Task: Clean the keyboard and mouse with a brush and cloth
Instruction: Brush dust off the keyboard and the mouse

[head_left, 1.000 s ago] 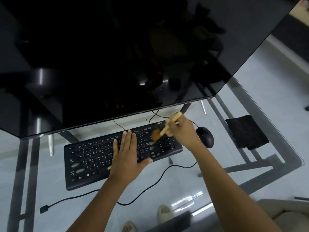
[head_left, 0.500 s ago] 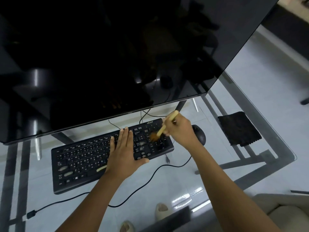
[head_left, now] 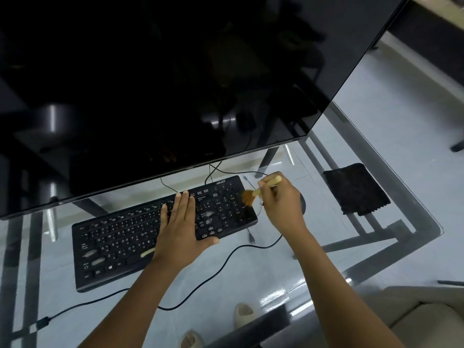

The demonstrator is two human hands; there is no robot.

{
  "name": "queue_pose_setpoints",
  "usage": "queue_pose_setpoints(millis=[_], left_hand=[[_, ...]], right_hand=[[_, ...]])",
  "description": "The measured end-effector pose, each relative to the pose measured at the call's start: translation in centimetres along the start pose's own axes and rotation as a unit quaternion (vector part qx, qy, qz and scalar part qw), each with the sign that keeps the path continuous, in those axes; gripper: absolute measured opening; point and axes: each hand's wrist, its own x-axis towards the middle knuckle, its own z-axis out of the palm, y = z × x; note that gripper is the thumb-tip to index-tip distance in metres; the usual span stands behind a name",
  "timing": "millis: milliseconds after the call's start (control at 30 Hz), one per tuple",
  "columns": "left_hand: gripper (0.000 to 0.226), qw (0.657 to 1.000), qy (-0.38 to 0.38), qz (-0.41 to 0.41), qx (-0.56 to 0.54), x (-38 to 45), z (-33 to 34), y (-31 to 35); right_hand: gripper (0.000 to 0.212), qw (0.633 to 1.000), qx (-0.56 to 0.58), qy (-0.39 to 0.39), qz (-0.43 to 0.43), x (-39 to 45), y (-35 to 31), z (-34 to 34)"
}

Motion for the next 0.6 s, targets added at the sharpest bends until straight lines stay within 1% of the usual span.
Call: queue_pose_setpoints(millis=[33,100,133,167,200,233,267,300,333,367,400,433,467,500,533,567,600], left_hand=[[0.119,1.0,0.0,0.0,0.0,0.0,0.0,0.0],[0.12,1.0,0.0,-0.002,0.007,0.0,0.0,0.0],[0.12,1.0,-0.001,-0.003,0.009,0.0,0.1,0.0],[0.12,1.0,-0.004,-0.004,0.009,0.0,0.1,0.0],[0.122,1.0,-0.008,-0.004,0.01,0.0,0.1,0.0],[0.123,1.0,-0.011,-0.002,0.014,0.0,0.2,0.0],[0.124,1.0,-0.01,0.001,0.021,0.0,0.3,-0.1],[0.123,0.999,-0.009,0.004,0.031,0.0,0.3,-0.2],[0.123,0.999,-0.009,0.008,0.037,0.0,0.4,-0.3],[0.122,0.999,-0.008,0.009,0.039,0.0,0.4,-0.4],[0.122,0.999,-0.007,0.009,0.038,0.0,0.5,-0.5],[0.122,0.999,-0.009,0.01,0.037,-0.1,0.5,-0.5],[0.122,0.999,-0.013,0.011,0.039,-0.1,0.5,-0.5],[0.121,0.999,-0.014,0.011,0.042,-0.1,0.5,-0.5],[0.121,0.999,-0.014,0.012,0.044,-0.1,0.5,-0.5],[0.12,0.999,-0.013,0.011,0.043,-0.1,0.5,-0.5],[0.12,0.999,-0.013,0.011,0.042,-0.1,0.5,-0.6]], right_hand=[[0.014,1.0,0.012,-0.023,0.01,0.0,0.1,-0.1],[0.018,0.993,-0.007,-0.111,0.027,-0.6,0.3,0.3],[0.017,0.993,-0.039,-0.111,0.014,-0.8,0.6,0.5],[0.015,0.995,-0.065,-0.072,-0.006,-0.8,1.0,0.6],[0.012,0.997,-0.074,-0.014,-0.025,-0.7,0.9,0.4],[0.01,0.998,-0.055,0.027,-0.033,-0.7,0.8,0.1],[0.011,0.999,-0.027,0.033,-0.026,-0.5,0.7,-0.2],[0.012,1.0,0.012,0.004,-0.005,-0.4,0.5,-0.2],[0.014,0.998,0.029,-0.049,0.011,-0.3,0.3,0.0],[0.017,0.996,0.004,-0.091,0.011,-0.4,0.2,0.3],[0.017,0.994,-0.04,-0.102,-0.003,-0.5,0.1,0.5],[0.015,0.994,-0.072,-0.076,-0.024,-0.5,0.1,0.7],[0.013,0.996,-0.073,-0.026,-0.039,-0.4,0.1,0.8],[0.011,0.998,-0.044,0.009,-0.04,-0.3,-0.1,0.7],[0.011,1.0,0.0,0.014,-0.025,-0.1,-0.2,0.7],[0.012,0.999,0.04,-0.013,0.008,0.1,-0.5,0.9],[0.014,0.996,0.061,-0.058,0.032,0.3,-0.8,1.3]])
